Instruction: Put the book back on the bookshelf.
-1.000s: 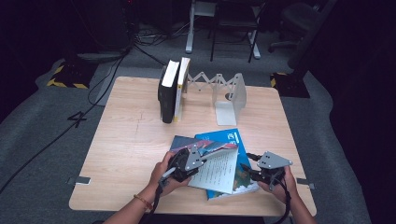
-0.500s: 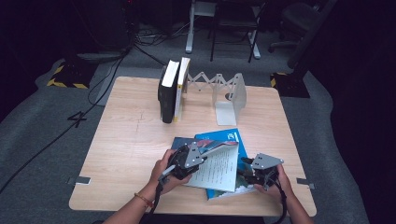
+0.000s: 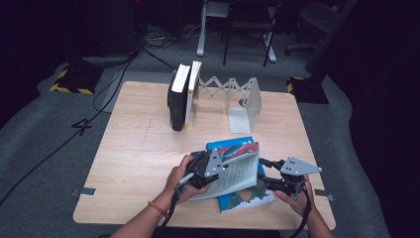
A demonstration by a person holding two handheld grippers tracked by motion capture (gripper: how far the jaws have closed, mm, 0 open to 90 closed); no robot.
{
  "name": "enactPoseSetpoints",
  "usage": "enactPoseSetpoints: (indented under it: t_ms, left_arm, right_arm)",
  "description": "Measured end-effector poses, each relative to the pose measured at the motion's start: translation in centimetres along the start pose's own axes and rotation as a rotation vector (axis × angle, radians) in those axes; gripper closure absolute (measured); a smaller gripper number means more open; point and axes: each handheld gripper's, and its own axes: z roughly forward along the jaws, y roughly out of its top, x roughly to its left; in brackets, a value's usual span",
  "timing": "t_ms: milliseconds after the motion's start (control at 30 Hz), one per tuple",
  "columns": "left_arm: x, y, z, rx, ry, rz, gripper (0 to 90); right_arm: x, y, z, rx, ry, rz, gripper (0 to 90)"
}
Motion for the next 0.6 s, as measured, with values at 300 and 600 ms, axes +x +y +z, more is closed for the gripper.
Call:
enactPoseSetpoints:
  t_ms: [300,600]
  left_arm:
    - [0.1,1.1,0.6,-0.014,0.014,0.027,85.1]
    - [-0.2,1.0,0.6,-0.024,0.009,0.033,85.0]
  right_arm:
    - [-0.3,1.4,-0.2,0.005,-0.04,0.011,49.3]
    - [-1.5,-1.9,1.6,0.131,-0.081,0.046,48.4]
